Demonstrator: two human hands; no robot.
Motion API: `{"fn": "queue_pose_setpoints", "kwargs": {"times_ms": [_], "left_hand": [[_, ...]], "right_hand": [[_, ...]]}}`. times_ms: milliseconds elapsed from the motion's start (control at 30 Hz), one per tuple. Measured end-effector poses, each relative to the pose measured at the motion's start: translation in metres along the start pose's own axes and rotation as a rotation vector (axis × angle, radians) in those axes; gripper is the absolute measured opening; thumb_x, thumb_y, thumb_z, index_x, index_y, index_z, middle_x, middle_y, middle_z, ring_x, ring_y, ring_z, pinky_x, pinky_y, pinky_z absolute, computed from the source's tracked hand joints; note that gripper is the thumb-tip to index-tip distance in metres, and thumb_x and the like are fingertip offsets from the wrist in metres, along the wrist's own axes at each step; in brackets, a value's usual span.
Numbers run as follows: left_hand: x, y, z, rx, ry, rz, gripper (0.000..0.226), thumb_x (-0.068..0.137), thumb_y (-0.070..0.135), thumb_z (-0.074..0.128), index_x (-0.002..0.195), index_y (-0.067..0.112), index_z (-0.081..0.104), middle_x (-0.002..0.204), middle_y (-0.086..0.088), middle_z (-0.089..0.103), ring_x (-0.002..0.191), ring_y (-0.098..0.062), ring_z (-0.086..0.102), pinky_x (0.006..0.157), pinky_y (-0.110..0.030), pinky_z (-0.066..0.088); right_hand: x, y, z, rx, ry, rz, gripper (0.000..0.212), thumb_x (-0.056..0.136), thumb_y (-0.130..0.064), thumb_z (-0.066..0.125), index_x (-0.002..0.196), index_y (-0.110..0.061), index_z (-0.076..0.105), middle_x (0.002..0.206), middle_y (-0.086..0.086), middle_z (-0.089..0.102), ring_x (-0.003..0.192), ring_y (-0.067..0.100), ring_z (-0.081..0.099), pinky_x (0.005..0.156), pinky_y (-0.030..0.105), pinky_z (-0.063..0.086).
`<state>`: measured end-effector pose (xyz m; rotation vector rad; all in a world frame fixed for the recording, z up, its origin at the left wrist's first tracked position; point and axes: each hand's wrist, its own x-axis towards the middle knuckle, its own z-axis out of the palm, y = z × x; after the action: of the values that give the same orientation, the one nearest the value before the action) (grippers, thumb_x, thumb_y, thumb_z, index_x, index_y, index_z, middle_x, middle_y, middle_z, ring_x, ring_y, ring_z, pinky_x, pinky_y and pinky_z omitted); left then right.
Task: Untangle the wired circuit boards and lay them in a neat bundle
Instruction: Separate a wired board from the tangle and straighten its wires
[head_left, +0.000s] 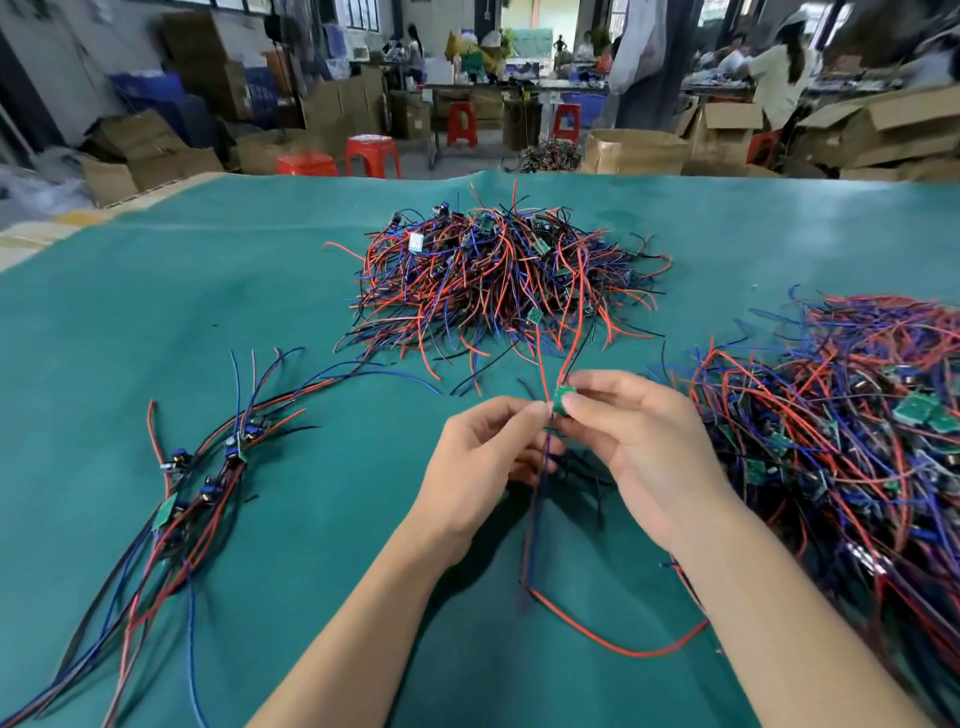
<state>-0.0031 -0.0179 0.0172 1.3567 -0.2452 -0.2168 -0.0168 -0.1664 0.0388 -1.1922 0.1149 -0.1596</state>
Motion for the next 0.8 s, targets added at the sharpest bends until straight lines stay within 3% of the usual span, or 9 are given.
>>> {"fn": "queue_pose_setpoints", "kwargs": {"times_ms": [133, 233, 433, 533, 667, 800], "left_hand": [[-0.002, 0.002, 0.000, 0.025, 0.001, 0.006, 0.016, 0.097, 0.017, 0.062, 0.102, 0.004, 0.070, 0.080, -0.009, 0.073, 0.067, -0.018, 0.065, 0.060, -0.020, 0.049], [-0.002, 0.000, -0.001, 0.064, 0.028, 0.028, 0.009, 0.093, 0.013, 0.067, 0.091, 0.005, 0.071, 0.069, -0.007, 0.069, 0.057, -0.014, 0.059, 0.053, -0.019, 0.045], [-0.004, 0.000, -0.001, 0.170, -0.013, 0.078, 0.016, 0.093, 0.011, 0.067, 0.079, 0.012, 0.073, 0.066, -0.005, 0.067, 0.057, -0.013, 0.056, 0.053, -0.020, 0.043], [-0.003, 0.001, -0.002, 0.153, -0.011, 0.060, 0.027, 0.096, 0.012, 0.063, 0.070, 0.019, 0.070, 0.063, -0.004, 0.063, 0.054, -0.015, 0.054, 0.053, -0.021, 0.041], [-0.005, 0.002, -0.002, 0.162, -0.093, 0.058, 0.023, 0.095, 0.016, 0.065, 0.073, 0.013, 0.068, 0.064, -0.004, 0.063, 0.056, -0.015, 0.053, 0.054, -0.022, 0.041], [-0.005, 0.003, -0.003, 0.155, -0.121, 0.015, 0.023, 0.093, 0.024, 0.066, 0.073, 0.016, 0.073, 0.059, -0.003, 0.059, 0.051, -0.011, 0.050, 0.052, -0.017, 0.040]], "right_hand": [[-0.002, 0.002, 0.000, 0.056, -0.027, 0.058, 0.019, 0.089, 0.013, 0.062, 0.102, 0.001, 0.071, 0.089, 0.010, 0.074, 0.080, 0.017, 0.070, 0.071, 0.026, 0.059], [-0.001, 0.004, 0.000, -0.061, -0.035, 0.051, 0.020, 0.086, 0.006, 0.069, 0.100, -0.006, 0.075, 0.089, 0.003, 0.072, 0.087, 0.016, 0.065, 0.080, 0.030, 0.050], [-0.001, 0.001, -0.003, -0.095, -0.058, 0.055, 0.026, 0.069, -0.023, 0.082, 0.088, -0.005, 0.078, 0.081, 0.005, 0.070, 0.063, 0.010, 0.057, 0.059, 0.019, 0.049], [0.001, -0.002, -0.007, -0.011, -0.085, 0.110, 0.028, 0.070, -0.021, 0.078, 0.090, -0.001, 0.077, 0.075, 0.006, 0.067, 0.064, 0.011, 0.061, 0.058, 0.019, 0.053], [0.002, -0.003, -0.009, -0.009, -0.086, 0.144, 0.014, 0.067, -0.017, 0.079, 0.078, -0.009, 0.080, 0.071, 0.003, 0.068, 0.060, 0.009, 0.061, 0.053, 0.018, 0.051], [0.003, 0.001, -0.008, -0.051, 0.041, 0.090, 0.011, 0.067, -0.014, 0.085, 0.074, -0.008, 0.079, 0.070, 0.006, 0.068, 0.057, 0.011, 0.060, 0.049, 0.018, 0.049]]}}
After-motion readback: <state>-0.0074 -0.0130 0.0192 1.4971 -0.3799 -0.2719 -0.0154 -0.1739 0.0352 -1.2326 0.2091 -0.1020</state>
